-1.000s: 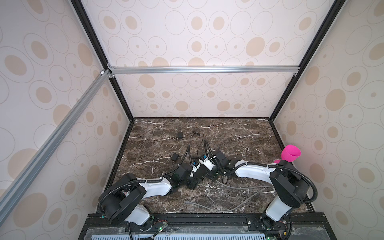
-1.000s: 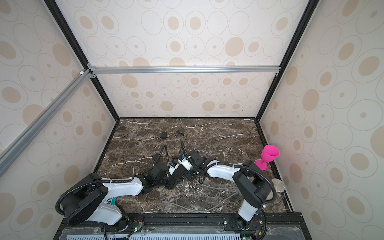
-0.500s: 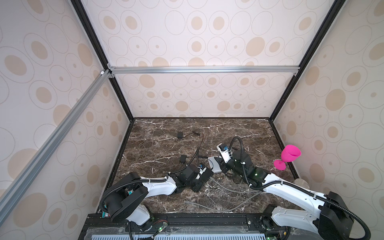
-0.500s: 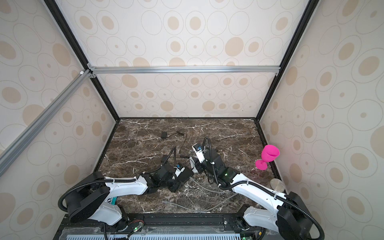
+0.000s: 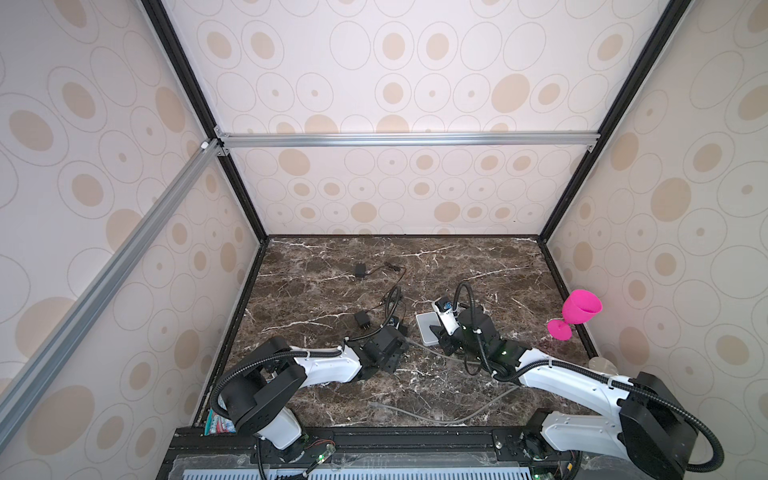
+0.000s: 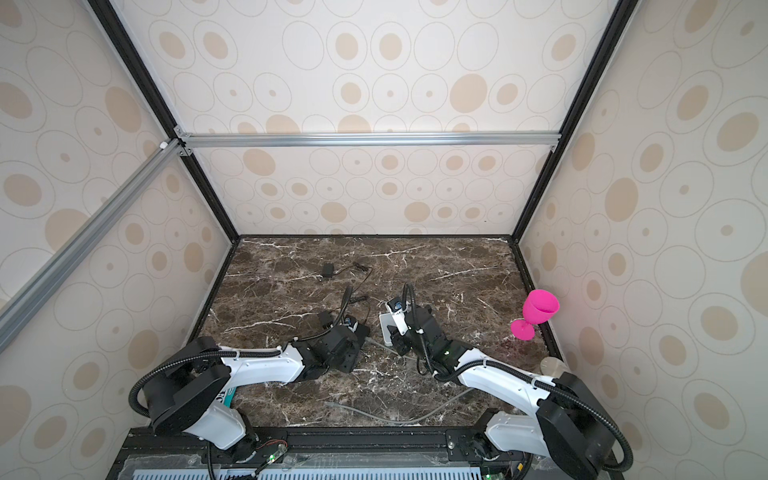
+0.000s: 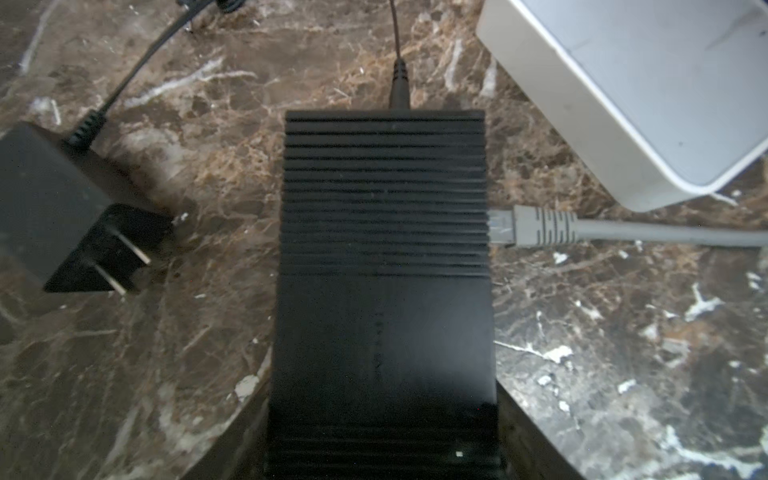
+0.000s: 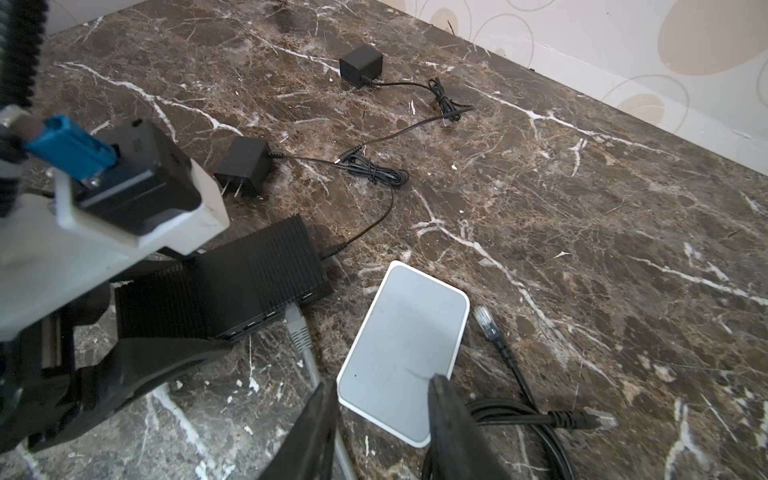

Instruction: Insert the plug into the switch port

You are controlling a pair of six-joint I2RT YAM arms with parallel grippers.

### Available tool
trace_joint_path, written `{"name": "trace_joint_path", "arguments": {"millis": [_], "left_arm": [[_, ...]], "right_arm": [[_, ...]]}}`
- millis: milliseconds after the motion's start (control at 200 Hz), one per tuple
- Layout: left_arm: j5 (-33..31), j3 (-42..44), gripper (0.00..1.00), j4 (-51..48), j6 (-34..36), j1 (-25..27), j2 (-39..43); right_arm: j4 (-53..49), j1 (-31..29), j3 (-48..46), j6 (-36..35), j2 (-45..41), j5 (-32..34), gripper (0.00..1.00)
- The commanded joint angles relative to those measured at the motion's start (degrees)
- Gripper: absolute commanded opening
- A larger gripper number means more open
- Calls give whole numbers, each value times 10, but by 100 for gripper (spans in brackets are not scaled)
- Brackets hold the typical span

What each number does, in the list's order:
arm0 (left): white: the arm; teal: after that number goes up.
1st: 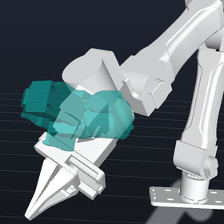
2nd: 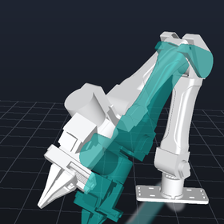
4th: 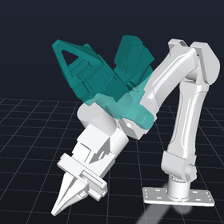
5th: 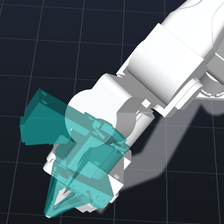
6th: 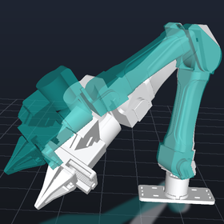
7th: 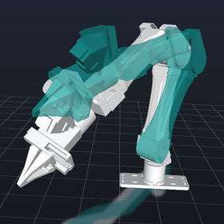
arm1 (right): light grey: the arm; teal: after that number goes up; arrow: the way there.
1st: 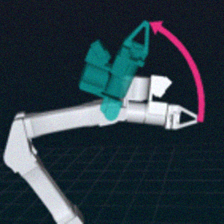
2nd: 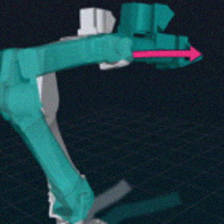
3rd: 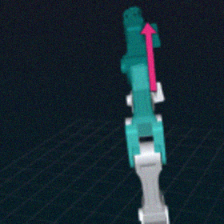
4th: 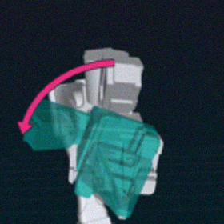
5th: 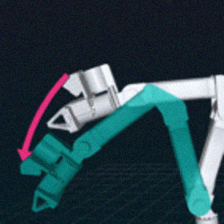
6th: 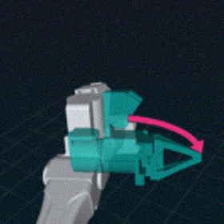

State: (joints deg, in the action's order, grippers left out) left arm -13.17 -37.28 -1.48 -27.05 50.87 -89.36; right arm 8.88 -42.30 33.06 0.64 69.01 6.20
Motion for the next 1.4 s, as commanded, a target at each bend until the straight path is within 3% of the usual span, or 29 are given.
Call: {"name": "trace_joint_path", "arguments": {"millis": [0, 110, 185, 375, 505, 615, 775, 870, 1085, 1396], "left_arm": [[-36, 27, 0, -103, -19, -12, 5], [-18, 31, 4, -115, -20, -13, 21], [1, 36, 16, -117, -15, -13, 36], [28, 49, 97, -100, -7, -14, 132], [26, 42, 98, -91, -15, -13, 244], [5, 48, 98, -86, -36, -14, 353], [50, 121, 98, -5, -93, -15, 547], [63, 160, 98, 10, -133, -14, 622], [94, 210, 98, -1, -151, -15, 674], [111, 204, 98, -32, -110, -14, 694]], "right_arm": [[13, 2, -4, 7, 4, -5, 38], [13, 2, -4, 7, 4, -7, 38], [13, 2, -4, 8, 3, -11, 38], [-6, 2, -4, -13, -15, -66, 38], [-47, -14, 0, -19, -31, -144, 36], [-81, -72, -2, -30, -26, -194, 35], [-108, -175, -4, -21, 27, -181, 35], [-107, -220, -2, -5, 62, -149, 33], [-128, -298, 40, -5, 162, -92, 33], [-165, -347, 112, -2, 246, -33, 28]]}}
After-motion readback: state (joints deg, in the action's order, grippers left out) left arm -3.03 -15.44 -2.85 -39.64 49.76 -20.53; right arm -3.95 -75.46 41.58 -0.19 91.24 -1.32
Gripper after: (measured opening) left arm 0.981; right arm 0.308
